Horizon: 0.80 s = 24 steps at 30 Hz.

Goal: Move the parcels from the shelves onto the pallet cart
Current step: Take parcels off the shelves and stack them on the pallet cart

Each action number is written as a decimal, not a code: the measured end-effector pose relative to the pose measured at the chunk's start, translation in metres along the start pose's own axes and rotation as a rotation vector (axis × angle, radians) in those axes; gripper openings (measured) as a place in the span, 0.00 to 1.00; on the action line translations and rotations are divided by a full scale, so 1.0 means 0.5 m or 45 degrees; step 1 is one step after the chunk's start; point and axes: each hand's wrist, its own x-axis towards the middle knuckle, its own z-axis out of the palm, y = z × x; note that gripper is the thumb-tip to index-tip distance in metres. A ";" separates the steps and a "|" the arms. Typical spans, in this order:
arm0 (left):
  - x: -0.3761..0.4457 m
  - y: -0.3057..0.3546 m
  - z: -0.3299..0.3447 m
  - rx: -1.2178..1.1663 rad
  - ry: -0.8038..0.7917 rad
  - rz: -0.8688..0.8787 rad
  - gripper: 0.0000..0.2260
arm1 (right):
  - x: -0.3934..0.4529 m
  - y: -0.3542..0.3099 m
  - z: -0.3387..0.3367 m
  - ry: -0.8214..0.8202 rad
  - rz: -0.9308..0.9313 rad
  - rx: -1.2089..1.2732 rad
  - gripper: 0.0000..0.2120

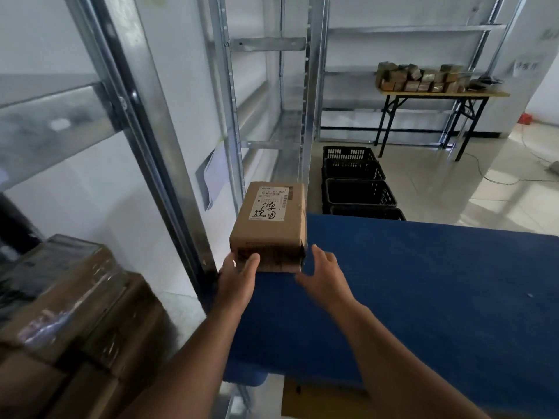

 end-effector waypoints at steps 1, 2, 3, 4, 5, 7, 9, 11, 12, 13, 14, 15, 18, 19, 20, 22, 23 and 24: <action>-0.025 -0.004 -0.004 0.057 0.001 0.054 0.25 | -0.017 0.001 -0.010 0.022 -0.034 -0.056 0.28; -0.051 -0.009 -0.009 0.131 0.015 0.103 0.22 | -0.036 0.001 -0.019 0.041 -0.072 -0.097 0.27; -0.078 -0.016 -0.015 0.215 0.045 0.141 0.21 | -0.057 0.003 -0.028 0.053 -0.108 -0.132 0.26; -0.107 -0.023 -0.021 0.301 0.084 0.165 0.20 | -0.079 0.006 -0.038 0.059 -0.146 -0.162 0.25; -0.137 -0.032 -0.027 0.377 0.121 0.175 0.20 | -0.102 0.009 -0.046 0.063 -0.189 -0.189 0.24; -0.204 -0.048 -0.039 0.474 0.198 0.186 0.20 | -0.152 0.016 -0.060 0.073 -0.291 -0.223 0.22; -0.274 -0.060 -0.050 0.513 0.269 0.201 0.21 | -0.205 0.022 -0.068 0.084 -0.398 -0.229 0.21; -0.343 -0.072 -0.058 0.529 0.330 0.204 0.22 | -0.256 0.026 -0.073 0.082 -0.501 -0.219 0.20; -0.375 -0.077 -0.061 0.540 0.370 0.189 0.23 | -0.281 0.028 -0.073 0.067 -0.546 -0.212 0.19; -0.411 -0.084 -0.065 0.544 0.418 0.167 0.23 | -0.308 0.029 -0.072 0.044 -0.592 -0.211 0.19; -0.443 -0.092 -0.070 0.545 0.462 0.160 0.24 | -0.331 0.030 -0.069 0.027 -0.637 -0.213 0.18; -0.471 -0.102 -0.075 0.555 0.494 0.161 0.25 | -0.353 0.030 -0.064 0.014 -0.680 -0.215 0.18; -0.560 -0.130 -0.100 0.594 0.622 0.107 0.26 | -0.424 0.020 -0.041 -0.033 -0.803 -0.184 0.17; -0.590 -0.140 -0.110 0.595 0.677 0.084 0.26 | -0.448 0.014 -0.031 -0.052 -0.838 -0.168 0.16; -0.617 -0.150 -0.120 0.596 0.732 0.073 0.25 | -0.472 0.006 -0.019 -0.072 -0.877 -0.159 0.16; -0.668 -0.166 -0.143 0.622 0.828 0.044 0.25 | -0.518 -0.010 0.002 -0.116 -0.963 -0.147 0.16; -0.692 -0.173 -0.156 0.629 0.867 0.013 0.25 | -0.540 -0.019 0.012 -0.139 -1.007 -0.136 0.17; -0.715 -0.178 -0.168 0.627 0.903 -0.023 0.25 | -0.561 -0.027 0.021 -0.160 -1.050 -0.129 0.17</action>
